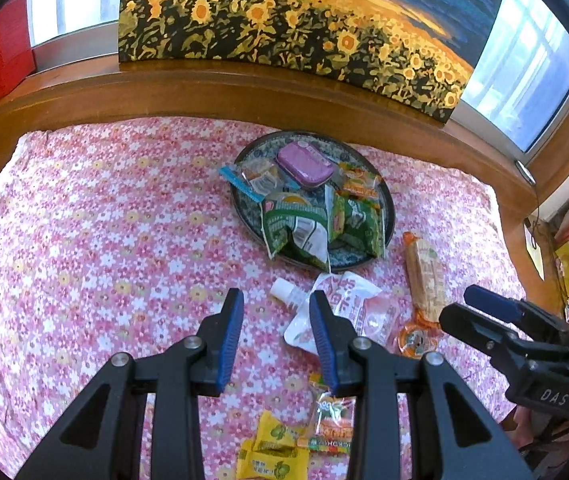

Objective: Organize snacks

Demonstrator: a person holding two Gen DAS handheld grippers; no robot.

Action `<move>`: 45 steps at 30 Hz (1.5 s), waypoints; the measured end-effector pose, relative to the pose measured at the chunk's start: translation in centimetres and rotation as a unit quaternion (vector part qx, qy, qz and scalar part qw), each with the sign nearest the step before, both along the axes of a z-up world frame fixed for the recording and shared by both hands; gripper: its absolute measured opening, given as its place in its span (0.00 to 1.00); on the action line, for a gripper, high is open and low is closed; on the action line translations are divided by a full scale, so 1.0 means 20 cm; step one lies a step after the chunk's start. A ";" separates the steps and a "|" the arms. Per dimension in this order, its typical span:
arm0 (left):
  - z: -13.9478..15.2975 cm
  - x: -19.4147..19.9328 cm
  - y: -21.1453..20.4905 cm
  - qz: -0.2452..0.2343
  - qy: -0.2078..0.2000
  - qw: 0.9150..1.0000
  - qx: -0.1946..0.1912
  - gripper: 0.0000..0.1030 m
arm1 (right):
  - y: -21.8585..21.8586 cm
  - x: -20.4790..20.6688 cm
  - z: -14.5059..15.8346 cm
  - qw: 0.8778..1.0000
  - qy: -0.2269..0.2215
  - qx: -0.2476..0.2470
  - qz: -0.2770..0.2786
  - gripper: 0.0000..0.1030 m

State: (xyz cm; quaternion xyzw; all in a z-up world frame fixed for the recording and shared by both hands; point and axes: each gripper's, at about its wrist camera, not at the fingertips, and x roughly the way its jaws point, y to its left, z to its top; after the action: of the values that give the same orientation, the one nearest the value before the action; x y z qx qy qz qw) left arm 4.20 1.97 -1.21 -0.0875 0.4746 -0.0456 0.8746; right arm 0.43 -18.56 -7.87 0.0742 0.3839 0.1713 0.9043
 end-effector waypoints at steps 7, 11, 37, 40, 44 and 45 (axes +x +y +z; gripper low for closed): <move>-0.01 -0.04 -0.01 0.001 0.001 1.000 0.000 0.35 | -0.03 -0.05 -0.04 1.000 0.008 -0.003 -0.002 0.72; -0.02 -0.07 -0.01 0.001 0.001 1.000 0.000 0.35 | -0.05 -0.08 -0.05 1.000 0.009 -0.004 -0.005 0.72; -0.09 -0.13 -0.12 -0.023 0.033 0.999 -0.010 0.37 | -0.15 -0.11 -0.20 0.999 0.048 -0.007 -0.016 0.72; -0.10 -0.15 -0.12 -0.022 0.040 0.999 -0.011 0.38 | -0.13 -0.10 -0.23 0.998 0.054 -0.008 -0.004 0.72; -0.12 -0.18 -0.12 -0.019 0.050 0.998 -0.014 0.38 | -0.10 -0.08 -0.26 0.998 0.060 -0.010 0.004 0.71; -0.13 -0.18 -0.11 -0.018 0.052 0.998 -0.014 0.38 | -0.10 -0.07 -0.27 0.998 0.063 -0.009 0.004 0.69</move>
State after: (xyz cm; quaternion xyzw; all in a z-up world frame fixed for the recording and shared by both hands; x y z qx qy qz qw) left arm 0.55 -0.26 -3.78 -0.0934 0.5204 -0.0637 0.8464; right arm -0.93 -20.56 -13.26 0.0756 0.4421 0.1667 0.8781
